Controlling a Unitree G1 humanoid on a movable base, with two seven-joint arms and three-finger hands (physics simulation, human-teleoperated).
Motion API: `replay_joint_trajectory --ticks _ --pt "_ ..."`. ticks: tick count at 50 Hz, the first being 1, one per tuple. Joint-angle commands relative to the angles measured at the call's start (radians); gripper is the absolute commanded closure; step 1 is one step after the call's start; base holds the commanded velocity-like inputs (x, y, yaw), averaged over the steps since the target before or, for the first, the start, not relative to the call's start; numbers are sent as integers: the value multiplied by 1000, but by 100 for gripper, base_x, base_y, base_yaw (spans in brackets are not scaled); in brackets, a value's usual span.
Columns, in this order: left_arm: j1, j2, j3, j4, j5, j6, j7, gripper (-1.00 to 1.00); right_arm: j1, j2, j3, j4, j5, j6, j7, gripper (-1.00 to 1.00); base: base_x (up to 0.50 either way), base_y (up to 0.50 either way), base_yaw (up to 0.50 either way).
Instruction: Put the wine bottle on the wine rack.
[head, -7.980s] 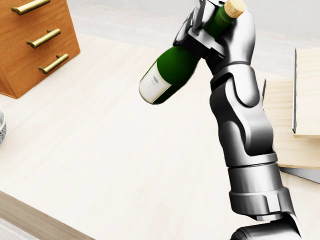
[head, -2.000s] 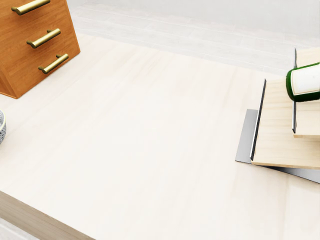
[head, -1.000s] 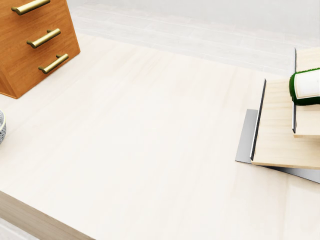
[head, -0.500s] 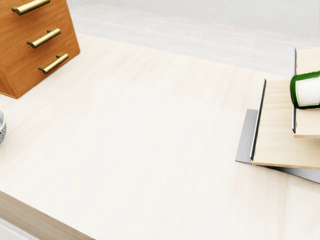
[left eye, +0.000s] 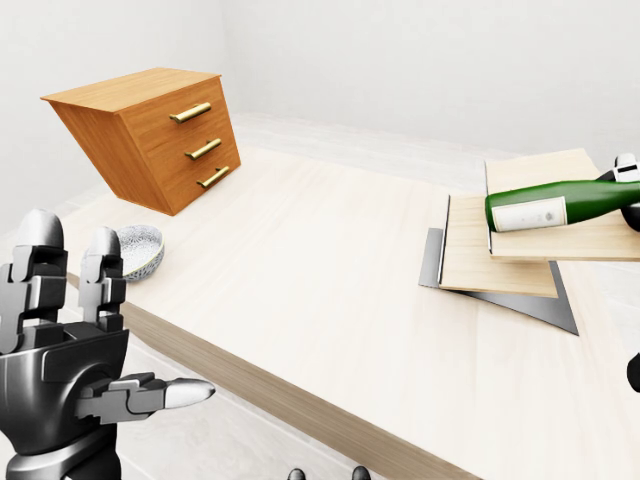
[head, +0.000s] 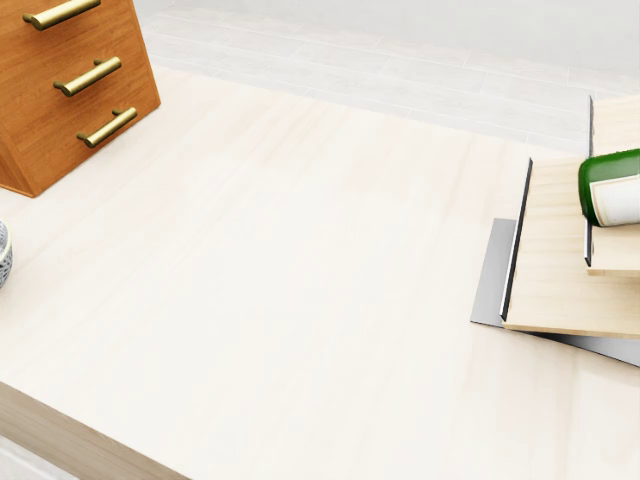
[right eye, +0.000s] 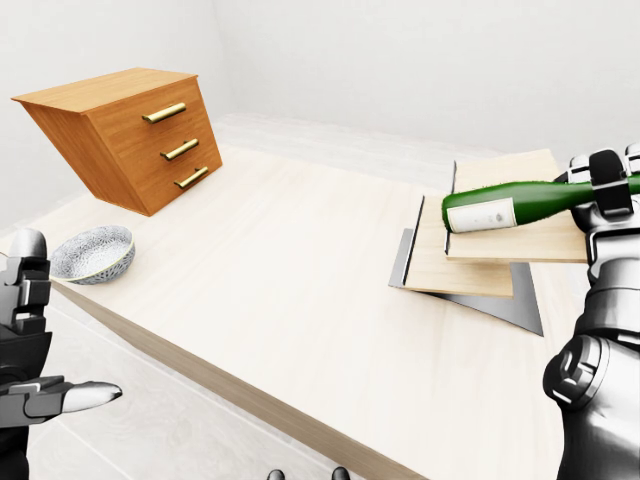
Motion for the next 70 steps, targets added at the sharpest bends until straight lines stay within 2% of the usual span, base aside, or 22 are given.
replay_joint_trajectory --ticks 1,35,40,56,70 --pt "-1 1 7 -2 -5 0 0 -100 112 -8 17 25 -36 0 -27 -100 0 0 0" --pt "-3 4 17 36 -9 0 -12 -100 256 -83 -13 -8 21 0 32 -100 0 0 0" --pt "3 6 33 22 -23 0 -13 -100 285 -99 -20 1 28 0 50 -100 0 0 0" --pt "12 -5 32 -58 -32 0 6 -100 315 -134 -30 3 35 0 63 -100 0 0 0" --pt "8 -10 48 -48 -33 0 -8 -100 351 -201 -55 -41 70 0 59 -100 0 0 0"
